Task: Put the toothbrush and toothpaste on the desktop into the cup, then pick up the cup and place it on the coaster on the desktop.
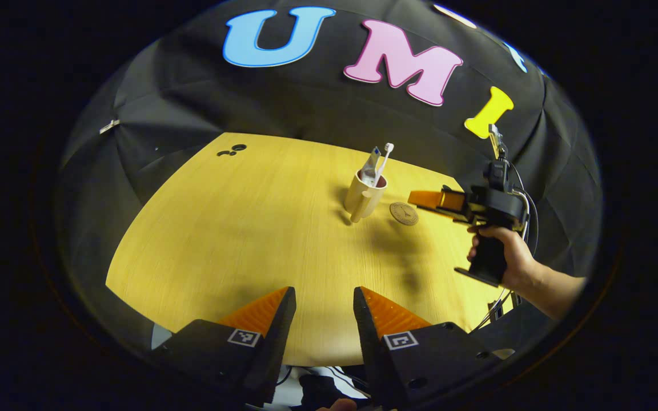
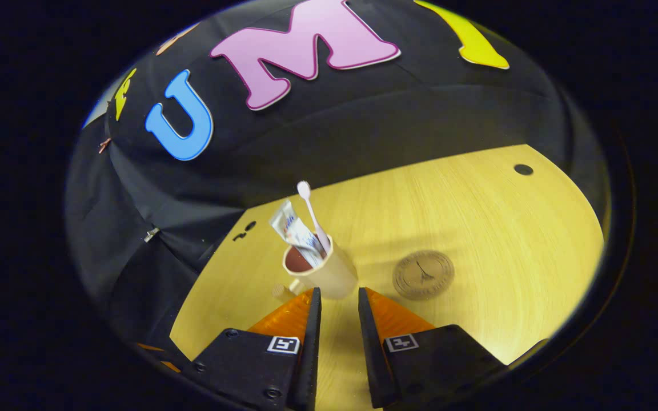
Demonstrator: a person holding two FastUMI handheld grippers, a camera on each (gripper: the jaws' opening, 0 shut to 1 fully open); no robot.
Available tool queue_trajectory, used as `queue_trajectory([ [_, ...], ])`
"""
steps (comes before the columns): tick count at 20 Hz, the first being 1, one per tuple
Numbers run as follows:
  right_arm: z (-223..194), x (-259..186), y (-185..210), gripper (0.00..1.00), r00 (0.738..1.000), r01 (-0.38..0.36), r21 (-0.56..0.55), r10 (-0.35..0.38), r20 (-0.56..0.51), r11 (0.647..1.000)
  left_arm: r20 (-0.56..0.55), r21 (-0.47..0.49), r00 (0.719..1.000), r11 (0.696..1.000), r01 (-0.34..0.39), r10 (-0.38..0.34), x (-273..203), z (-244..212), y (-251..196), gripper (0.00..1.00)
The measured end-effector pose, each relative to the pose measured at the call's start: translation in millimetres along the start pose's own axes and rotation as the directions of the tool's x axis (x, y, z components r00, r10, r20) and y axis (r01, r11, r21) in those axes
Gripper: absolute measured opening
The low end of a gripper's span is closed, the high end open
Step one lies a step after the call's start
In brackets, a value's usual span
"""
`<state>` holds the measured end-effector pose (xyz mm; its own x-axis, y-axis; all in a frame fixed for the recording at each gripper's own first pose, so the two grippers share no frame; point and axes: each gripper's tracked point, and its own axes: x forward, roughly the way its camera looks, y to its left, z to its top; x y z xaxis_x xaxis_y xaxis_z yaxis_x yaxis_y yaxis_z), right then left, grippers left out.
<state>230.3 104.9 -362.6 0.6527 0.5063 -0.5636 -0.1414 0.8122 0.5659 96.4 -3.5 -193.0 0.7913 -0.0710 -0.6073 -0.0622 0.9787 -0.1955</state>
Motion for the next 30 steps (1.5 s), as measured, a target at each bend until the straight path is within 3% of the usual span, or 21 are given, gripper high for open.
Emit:
queue_trajectory([
  [1,-12,-8,-11,0.22,0.999,0.028,0.013,-0.028,-0.031,1.000,-0.004,0.018,1.000,1.000,0.010,-0.010,7,5,-4,0.64],
  [2,-24,-15,-20,0.39,0.997,0.054,0.026,-0.052,-0.058,0.998,-0.007,0.033,1.000,0.999,0.017,-0.017,12,10,-6,0.64],
  [11,-88,-98,-107,0.40,0.951,0.252,0.046,-0.239,-0.198,0.967,-0.085,0.112,0.991,0.988,0.109,-0.100,76,36,-42,0.64],
  [18,-125,-129,-124,0.39,0.925,0.306,0.131,-0.262,-0.273,0.943,-0.250,0.190,0.964,0.972,0.135,-0.086,134,46,-51,0.64],
  [24,-133,-140,-142,0.40,0.915,0.320,0.123,-0.273,-0.297,0.939,-0.351,0.307,0.936,0.943,0.130,-0.015,187,67,-55,0.64],
  [30,-135,-146,-158,0.40,0.910,0.335,0.134,-0.283,-0.303,0.933,-0.453,0.333,0.890,0.936,0.112,0.055,225,69,-53,0.62],
])
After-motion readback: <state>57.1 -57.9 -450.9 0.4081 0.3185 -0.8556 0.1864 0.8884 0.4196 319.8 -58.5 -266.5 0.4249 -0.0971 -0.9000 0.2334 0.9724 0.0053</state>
